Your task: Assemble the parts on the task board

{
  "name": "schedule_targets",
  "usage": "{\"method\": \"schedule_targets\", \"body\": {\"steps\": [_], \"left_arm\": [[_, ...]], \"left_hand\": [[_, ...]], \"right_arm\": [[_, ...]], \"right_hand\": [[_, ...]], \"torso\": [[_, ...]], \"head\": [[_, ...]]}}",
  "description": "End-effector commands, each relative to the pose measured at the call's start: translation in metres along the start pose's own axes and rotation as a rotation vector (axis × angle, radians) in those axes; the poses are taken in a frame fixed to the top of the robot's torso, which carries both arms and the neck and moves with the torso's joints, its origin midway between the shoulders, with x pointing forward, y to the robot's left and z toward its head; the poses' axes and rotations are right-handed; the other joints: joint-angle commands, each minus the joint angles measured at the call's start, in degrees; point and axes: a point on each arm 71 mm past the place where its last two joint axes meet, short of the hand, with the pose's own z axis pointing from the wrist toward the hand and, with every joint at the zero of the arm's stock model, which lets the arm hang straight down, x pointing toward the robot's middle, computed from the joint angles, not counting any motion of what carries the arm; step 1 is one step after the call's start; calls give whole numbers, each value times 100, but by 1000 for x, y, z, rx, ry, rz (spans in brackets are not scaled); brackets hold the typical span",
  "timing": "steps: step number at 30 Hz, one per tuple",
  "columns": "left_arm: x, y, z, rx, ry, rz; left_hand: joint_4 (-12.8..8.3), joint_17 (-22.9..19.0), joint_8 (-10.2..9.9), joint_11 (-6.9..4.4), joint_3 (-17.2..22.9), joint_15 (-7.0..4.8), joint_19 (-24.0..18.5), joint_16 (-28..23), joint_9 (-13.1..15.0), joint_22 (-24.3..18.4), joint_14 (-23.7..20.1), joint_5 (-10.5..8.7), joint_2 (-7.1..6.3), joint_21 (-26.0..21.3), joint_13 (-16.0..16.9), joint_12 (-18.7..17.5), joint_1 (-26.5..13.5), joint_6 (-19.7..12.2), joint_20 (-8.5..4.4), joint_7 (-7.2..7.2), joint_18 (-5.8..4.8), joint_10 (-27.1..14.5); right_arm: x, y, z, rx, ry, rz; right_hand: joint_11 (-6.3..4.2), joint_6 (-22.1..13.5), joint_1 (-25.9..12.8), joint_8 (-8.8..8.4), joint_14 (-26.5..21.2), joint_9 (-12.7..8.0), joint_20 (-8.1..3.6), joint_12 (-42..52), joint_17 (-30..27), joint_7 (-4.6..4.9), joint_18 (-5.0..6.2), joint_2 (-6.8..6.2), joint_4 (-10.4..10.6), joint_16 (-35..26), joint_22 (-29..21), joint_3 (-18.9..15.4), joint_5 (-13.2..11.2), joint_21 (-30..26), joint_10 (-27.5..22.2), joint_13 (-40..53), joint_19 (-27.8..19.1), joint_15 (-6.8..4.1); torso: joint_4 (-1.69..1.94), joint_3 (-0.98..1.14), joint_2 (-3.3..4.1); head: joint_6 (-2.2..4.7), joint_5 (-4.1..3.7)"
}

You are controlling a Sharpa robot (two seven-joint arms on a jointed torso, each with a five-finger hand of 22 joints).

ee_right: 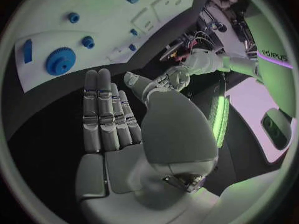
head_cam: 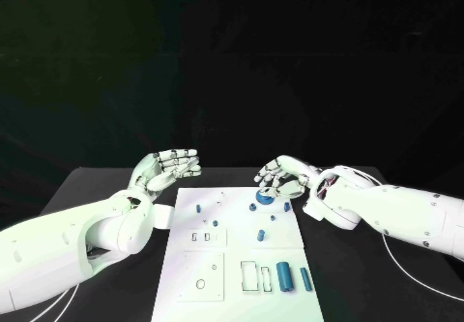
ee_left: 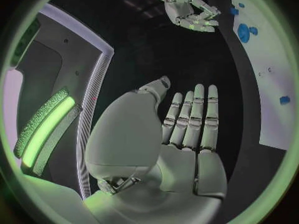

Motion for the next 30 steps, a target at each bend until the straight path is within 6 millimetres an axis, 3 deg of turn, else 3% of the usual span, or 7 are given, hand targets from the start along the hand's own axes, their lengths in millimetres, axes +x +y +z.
{"method": "schedule_targets", "body": {"steps": [1, 6, 7, 10, 16, 21, 30], "left_arm": [[5, -6, -3, 37, 37, 0], [7, -10, -6, 43, 44, -4], [7, -11, -6, 44, 45, -4], [7, -12, -8, 44, 49, -6], [5, -17, -9, 48, 55, -8], [4, -20, -8, 54, 59, -9], [3, -24, -8, 56, 62, -10]], "left_hand": [[-28, 116, 58, -54, 67, -58, 135, 118, 12, 78, 134, -26, -48, 165, -4, 24, 13, 98, -81, 115, 58, 171], [-49, 301, 120, -103, 178, -135, 262, 343, 36, 224, 292, -29, -88, 434, -10, -19, -6, 202, -179, 79, 50, 348], [-52, 330, 123, -107, 194, -142, 280, 379, 41, 253, 304, -30, -94, 486, -12, -34, -12, 207, -194, 77, 49, 363], [-60, 388, 126, -112, 223, -156, 307, 452, 47, 316, 319, -30, -105, 594, -14, -67, -25, 209, -223, 74, 46, 384], [-91, 634, 123, -135, 265, -215, 358, 830, 67, 618, 420, -34, -141, 1080, -14, -184, -91, 191, -325, 64, 33, 431], [-93, 696, 123, -137, 271, -218, 316, 920, 75, 715, 384, -37, -144, 1224, -13, -215, -115, 189, -342, 62, 26, 444], [-85, 716, 119, -133, 267, -216, 287, 949, 76, 746, 368, -40, -147, 1268, -14, -228, -136, 181, -343, 68, 22, 442]], "right_arm": [[6, 0, 3, 21, 80, -240], [9, 1, 7, 53, 107, -350], [9, 1, 7, 56, 108, -364], [10, 2, 10, 64, 105, -402], [12, 5, 15, 64, 97, -441], [16, 8, 19, 63, 107, -459], [23, 11, 23, 62, 131, -467]], "right_hand": [[-69, 127, -22, 51, 231, -10, -104, -48, 448, -47, 54, -118, 108, 353, 310, 62, -9, 445, 201, 2, 80, -98], [-186, 298, -112, 113, 582, 53, -190, -96, 1251, -174, 58, -265, 319, 1086, 822, 205, -10, 1096, 431, 72, 193, -205], [-220, 334, -121, 127, 637, 103, -217, -114, 1571, -195, -46, -317, 387, 1441, 1620, 268, -8, 1776, 481, 122, 462, -236], [-223, 378, -160, 159, 775, 180, -225, -175, 2366, -215, -200, -391, 475, 2293, 2755, 299, -17, 2678, 437, 168, 829, -238], [-187, 361, -140, 202, 841, 355, -197, -236, 3430, -227, -328, -423, 568, 3413, 3826, 295, -18, 3504, 241, 212, 1064, -203], [-191, 335, -125, 221, 928, 469, -185, -225, 4061, -236, -435, -426, 625, 4104, 4599, 304, -18, 4077, 234, 259, 1304, -198], [-193, 306, -126, 223, 957, 530, -179, -223, 4308, -244, -504, -424, 663, 4386, 5050, 312, -38, 4400, 229, 287, 1471, -195]], "torso": [[31, -28, 104], [68, -51, 163], [79, -55, 177], [91, -63, 209], [87, -83, 269], [92, -92, 308], [116, -98, 355]], "head": [[26, -22], [40, -38], [33, -31], [32, -35], [36, -38], [39, -32], [33, -37]]}}
